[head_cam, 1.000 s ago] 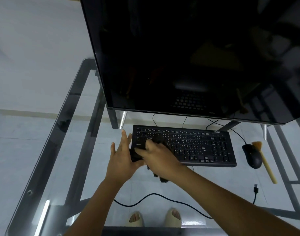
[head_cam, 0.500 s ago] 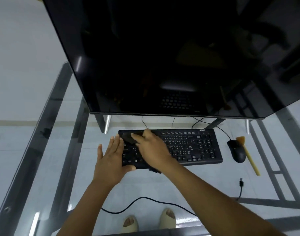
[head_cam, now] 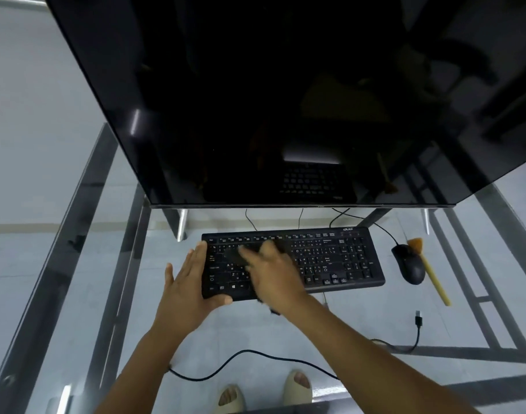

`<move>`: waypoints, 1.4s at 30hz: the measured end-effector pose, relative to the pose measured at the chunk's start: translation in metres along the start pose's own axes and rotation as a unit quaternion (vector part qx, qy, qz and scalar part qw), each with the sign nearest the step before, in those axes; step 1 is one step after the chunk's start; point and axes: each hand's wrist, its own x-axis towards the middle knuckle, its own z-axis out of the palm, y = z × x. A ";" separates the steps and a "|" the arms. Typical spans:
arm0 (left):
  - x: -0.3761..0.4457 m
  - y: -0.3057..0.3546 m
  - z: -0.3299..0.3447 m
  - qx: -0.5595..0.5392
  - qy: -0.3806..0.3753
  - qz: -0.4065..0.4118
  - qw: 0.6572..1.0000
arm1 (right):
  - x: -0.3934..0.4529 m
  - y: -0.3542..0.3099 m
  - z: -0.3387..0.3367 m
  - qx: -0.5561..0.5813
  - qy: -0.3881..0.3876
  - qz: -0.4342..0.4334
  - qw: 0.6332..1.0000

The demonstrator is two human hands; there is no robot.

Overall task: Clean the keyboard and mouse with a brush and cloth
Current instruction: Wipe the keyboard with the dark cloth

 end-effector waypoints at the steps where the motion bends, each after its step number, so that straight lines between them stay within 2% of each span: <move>1: 0.000 -0.001 -0.002 -0.012 0.001 0.002 1.000 | -0.004 -0.013 0.004 0.019 -0.046 -0.066 0.997; 2: 0.000 -0.001 -0.002 -0.018 0.002 0.003 1.000 | -0.004 -0.019 0.006 0.018 -0.082 -0.109 0.990; 3: 0.000 0.000 -0.003 -0.020 0.004 0.005 1.000 | 0.003 -0.019 0.005 0.012 -0.093 -0.113 0.989; 6: -0.001 0.001 -0.002 -0.024 0.011 0.001 1.000 | 0.026 -0.015 0.006 0.026 -0.019 -0.016 0.999; 7: -0.002 0.000 -0.002 -0.024 0.014 0.002 1.000 | 0.026 -0.020 0.008 0.022 -0.020 -0.022 0.999; 10: -0.004 -0.003 -0.001 -0.007 0.015 0.014 1.000 | 0.008 -0.041 0.013 0.013 -0.122 -0.166 0.978; 11: -0.004 -0.003 -0.001 -0.002 0.010 0.017 1.000 | 0.005 -0.038 0.011 0.012 -0.142 -0.182 0.973; 13: -0.004 -0.002 -0.004 0.020 -0.004 0.022 1.000 | 0.013 -0.018 0.001 0.015 -0.110 -0.108 0.988; 14: -0.004 -0.002 -0.006 0.041 -0.009 0.027 0.999 | 0.020 -0.003 -0.005 0.015 -0.056 -0.039 0.998; 16: -0.001 0.003 -0.006 0.074 -0.005 0.039 0.996 | 0.027 0.028 -0.016 0.002 0.045 0.114 0.992; 17: 0.001 0.007 -0.005 0.082 -0.002 0.042 0.996 | 0.024 0.033 -0.018 -0.002 0.059 0.149 0.987; 18: 0.004 0.011 -0.003 0.086 -0.005 0.046 0.995 | 0.020 0.029 -0.017 -0.008 0.052 0.143 0.988; 21: 0.014 0.035 0.009 0.087 -0.040 0.087 0.992 | -0.009 -0.001 -0.007 -0.015 -0.039 -0.017 0.999; 22: 0.017 0.043 0.013 0.084 -0.047 0.104 0.990 | -0.011 0.003 -0.008 -0.022 -0.052 -0.041 0.998; 23: 0.020 0.051 0.016 0.084 -0.055 0.119 0.988 | -0.007 0.014 -0.013 -0.035 -0.032 -0.029 0.998; 25: 0.024 0.064 0.021 0.087 -0.057 0.142 0.984 | 0.005 0.052 -0.023 -0.039 0.054 0.098 0.993; 27: 0.027 0.072 0.026 0.091 -0.050 0.151 0.983 | 0.000 0.069 -0.027 -0.031 0.090 0.192 0.977; 28: 0.028 0.075 0.030 0.093 -0.050 0.150 0.983 | -0.006 0.066 -0.024 -0.034 0.077 0.178 0.980; 31: 0.036 0.084 0.045 0.108 -0.064 0.151 0.981 | -0.030 0.050 -0.017 -0.033 -0.001 0.030 0.999; 32: 0.037 0.086 0.050 0.121 -0.069 0.152 0.979 | -0.031 0.059 -0.022 -0.042 -0.001 0.022 0.999; 33: 0.038 0.086 0.054 0.137 -0.070 0.152 0.976 | -0.027 0.072 -0.029 -0.049 0.016 0.055 0.997; 36: 0.037 0.083 0.063 0.176 -0.038 0.149 0.972 | -0.018 0.109 -0.042 -0.034 0.088 0.229 0.969; 37: 0.036 0.084 0.066 0.178 -0.020 0.148 0.973 | -0.020 0.105 -0.041 -0.029 0.091 0.242 0.966; 38: 0.035 0.087 0.069 0.173 -0.005 0.142 0.975 | -0.023 0.095 -0.038 -0.022 0.087 0.217 0.972; 41: 0.037 0.104 0.081 0.146 0.005 0.112 0.983 | -0.039 0.075 -0.028 -0.034 0.023 0.064 0.997; 42: 0.038 0.109 0.084 0.144 0.012 0.105 0.984 | -0.039 0.084 -0.032 -0.041 0.019 0.068 0.997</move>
